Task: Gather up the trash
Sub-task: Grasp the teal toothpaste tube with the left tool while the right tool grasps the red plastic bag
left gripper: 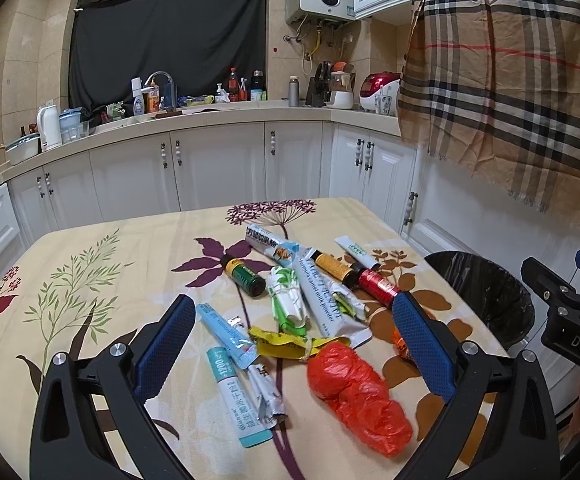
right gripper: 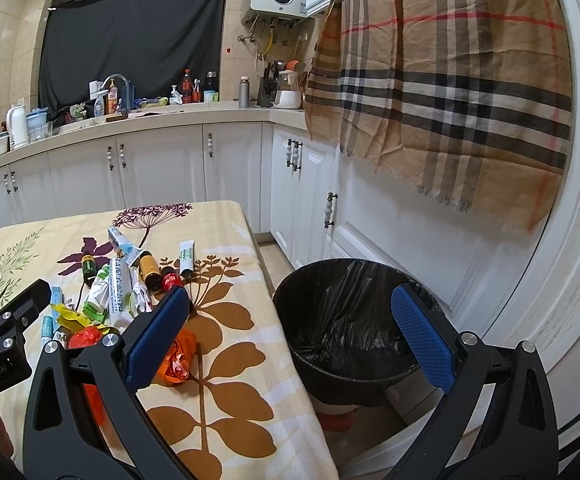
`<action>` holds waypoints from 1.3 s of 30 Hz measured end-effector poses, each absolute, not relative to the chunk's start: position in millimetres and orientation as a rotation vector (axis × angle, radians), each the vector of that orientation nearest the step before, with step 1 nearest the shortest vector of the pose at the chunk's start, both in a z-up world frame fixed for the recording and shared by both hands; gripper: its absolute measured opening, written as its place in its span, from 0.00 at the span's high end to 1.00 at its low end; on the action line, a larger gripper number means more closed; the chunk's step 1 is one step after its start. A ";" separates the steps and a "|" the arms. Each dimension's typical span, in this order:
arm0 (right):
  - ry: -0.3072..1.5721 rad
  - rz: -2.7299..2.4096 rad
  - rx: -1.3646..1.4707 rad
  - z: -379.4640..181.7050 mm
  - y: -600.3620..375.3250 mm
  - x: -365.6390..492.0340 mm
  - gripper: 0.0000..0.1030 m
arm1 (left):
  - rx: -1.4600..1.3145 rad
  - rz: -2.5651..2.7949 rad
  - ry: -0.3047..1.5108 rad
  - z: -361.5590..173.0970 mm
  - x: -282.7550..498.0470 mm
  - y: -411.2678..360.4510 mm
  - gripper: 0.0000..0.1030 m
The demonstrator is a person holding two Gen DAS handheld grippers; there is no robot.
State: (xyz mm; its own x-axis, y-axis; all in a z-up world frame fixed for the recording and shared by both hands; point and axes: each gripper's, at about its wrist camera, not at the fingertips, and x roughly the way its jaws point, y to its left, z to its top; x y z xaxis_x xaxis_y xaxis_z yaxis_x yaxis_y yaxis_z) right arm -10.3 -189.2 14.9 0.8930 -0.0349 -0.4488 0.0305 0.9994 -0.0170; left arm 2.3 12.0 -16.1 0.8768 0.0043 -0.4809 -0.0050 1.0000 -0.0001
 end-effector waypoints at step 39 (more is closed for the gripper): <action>0.578 0.108 -0.018 -19.2 -154.3 1.9 0.28 | -0.089 0.145 0.745 -64.8 -5.1 77.4 0.29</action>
State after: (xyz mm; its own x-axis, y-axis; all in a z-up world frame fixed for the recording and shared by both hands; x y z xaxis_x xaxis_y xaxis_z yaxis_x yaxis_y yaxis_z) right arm 1.9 -154.3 -19.2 0.8320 0.0969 -0.5463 -0.1069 0.9942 0.0137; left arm -5.1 77.4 -64.8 0.7257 0.0994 -0.6807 -0.1627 0.9862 -0.0295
